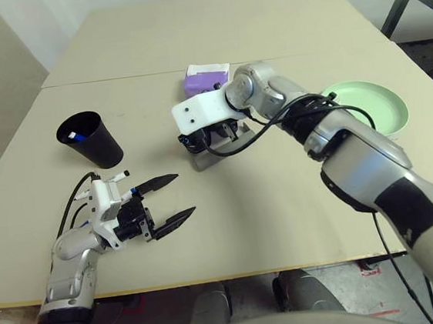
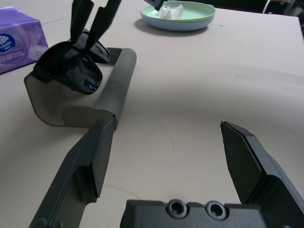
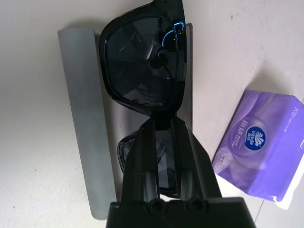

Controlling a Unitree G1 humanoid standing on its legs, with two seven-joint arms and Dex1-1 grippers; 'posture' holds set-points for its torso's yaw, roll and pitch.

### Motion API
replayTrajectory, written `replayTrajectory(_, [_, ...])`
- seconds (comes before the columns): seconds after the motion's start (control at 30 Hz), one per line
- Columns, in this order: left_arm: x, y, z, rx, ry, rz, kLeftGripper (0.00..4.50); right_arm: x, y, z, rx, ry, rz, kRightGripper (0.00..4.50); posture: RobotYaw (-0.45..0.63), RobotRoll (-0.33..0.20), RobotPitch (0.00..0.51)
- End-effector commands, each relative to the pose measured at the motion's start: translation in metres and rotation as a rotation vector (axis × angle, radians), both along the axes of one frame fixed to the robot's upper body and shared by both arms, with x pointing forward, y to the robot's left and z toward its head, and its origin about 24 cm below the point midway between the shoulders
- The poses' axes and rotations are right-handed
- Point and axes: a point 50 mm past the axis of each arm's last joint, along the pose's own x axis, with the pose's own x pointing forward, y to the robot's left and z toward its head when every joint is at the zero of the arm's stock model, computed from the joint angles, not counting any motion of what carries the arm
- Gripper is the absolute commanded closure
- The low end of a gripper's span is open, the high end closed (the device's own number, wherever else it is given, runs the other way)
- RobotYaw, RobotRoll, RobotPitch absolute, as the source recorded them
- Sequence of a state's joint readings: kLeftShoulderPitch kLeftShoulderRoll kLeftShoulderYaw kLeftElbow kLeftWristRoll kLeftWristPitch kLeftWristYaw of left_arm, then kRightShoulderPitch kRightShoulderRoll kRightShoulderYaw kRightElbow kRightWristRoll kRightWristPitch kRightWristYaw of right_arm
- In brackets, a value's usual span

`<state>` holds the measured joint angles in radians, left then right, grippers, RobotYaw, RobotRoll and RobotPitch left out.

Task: Organize and tidy the items on the table.

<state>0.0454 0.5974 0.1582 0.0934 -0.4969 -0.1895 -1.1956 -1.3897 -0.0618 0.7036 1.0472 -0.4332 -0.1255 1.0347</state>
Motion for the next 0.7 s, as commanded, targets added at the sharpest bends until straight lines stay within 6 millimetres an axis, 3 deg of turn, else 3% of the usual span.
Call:
replayTrajectory(0.03, [-0.002,-0.004,0.000,0.005,0.007,-0.002,0.00,-0.001,0.000,-0.004,0.009,0.008,0.009,4.34,0.00,0.000,0.096])
replayTrajectory(0.7, [-0.003,-0.004,0.005,0.007,0.009,-0.002,0.00,0.006,-0.012,-0.023,-0.005,0.014,-0.059,4.35,-0.01,0.000,0.103])
